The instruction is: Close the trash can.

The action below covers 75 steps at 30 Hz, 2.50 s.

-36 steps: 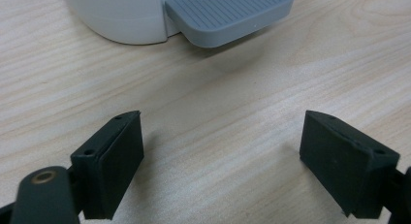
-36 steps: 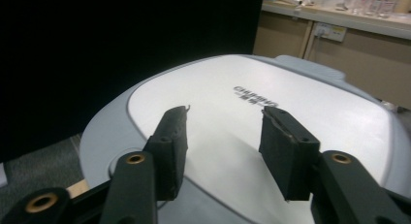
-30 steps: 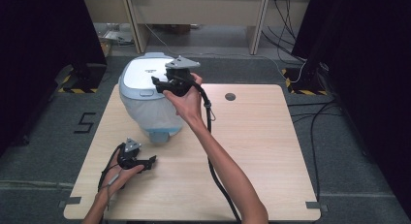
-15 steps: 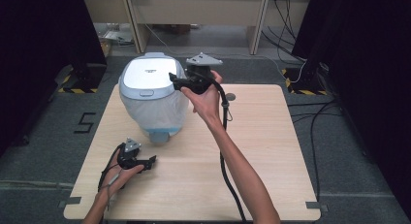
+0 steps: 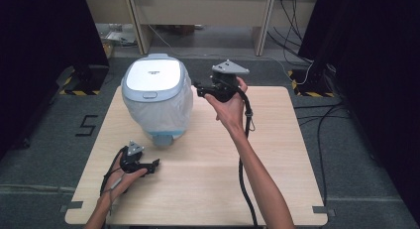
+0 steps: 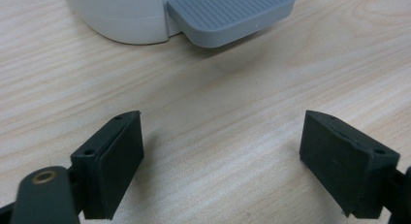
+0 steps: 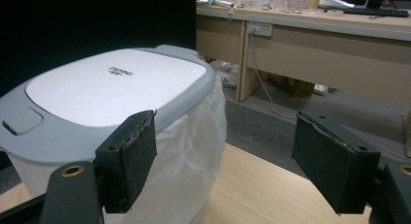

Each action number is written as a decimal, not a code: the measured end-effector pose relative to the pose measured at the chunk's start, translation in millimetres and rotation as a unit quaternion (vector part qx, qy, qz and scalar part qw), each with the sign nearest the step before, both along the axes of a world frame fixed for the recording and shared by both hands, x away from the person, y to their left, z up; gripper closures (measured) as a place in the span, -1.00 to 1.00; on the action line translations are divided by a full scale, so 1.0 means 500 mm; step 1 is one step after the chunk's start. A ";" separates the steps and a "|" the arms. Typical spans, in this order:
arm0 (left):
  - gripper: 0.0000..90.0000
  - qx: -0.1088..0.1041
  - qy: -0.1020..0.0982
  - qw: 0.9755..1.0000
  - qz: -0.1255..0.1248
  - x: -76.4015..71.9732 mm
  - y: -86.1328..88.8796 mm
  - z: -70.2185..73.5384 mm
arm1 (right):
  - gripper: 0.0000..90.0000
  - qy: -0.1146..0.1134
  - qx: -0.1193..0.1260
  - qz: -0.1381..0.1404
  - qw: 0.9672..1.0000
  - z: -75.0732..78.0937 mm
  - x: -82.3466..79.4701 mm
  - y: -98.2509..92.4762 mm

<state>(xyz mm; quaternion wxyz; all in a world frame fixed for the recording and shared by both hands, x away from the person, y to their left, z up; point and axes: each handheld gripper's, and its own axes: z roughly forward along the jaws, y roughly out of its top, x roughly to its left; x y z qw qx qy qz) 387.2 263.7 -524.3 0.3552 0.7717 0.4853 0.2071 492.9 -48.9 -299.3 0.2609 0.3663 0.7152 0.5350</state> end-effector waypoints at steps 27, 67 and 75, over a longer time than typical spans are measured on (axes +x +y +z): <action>-0.67 -0.001 -0.001 1.000 0.002 0.000 0.000 -0.001 | -0.56 0.011 -0.022 -0.059 0.998 -0.083 -0.070 -0.178; -0.67 -0.001 -0.001 1.000 0.002 0.000 0.000 -0.001 | -0.60 0.069 -0.072 -0.050 0.994 -0.306 -0.209 -0.226; -0.67 -0.001 -0.001 1.000 0.002 0.000 0.000 -0.001 | -0.59 0.090 -0.090 -0.053 0.990 -0.352 -0.218 -0.224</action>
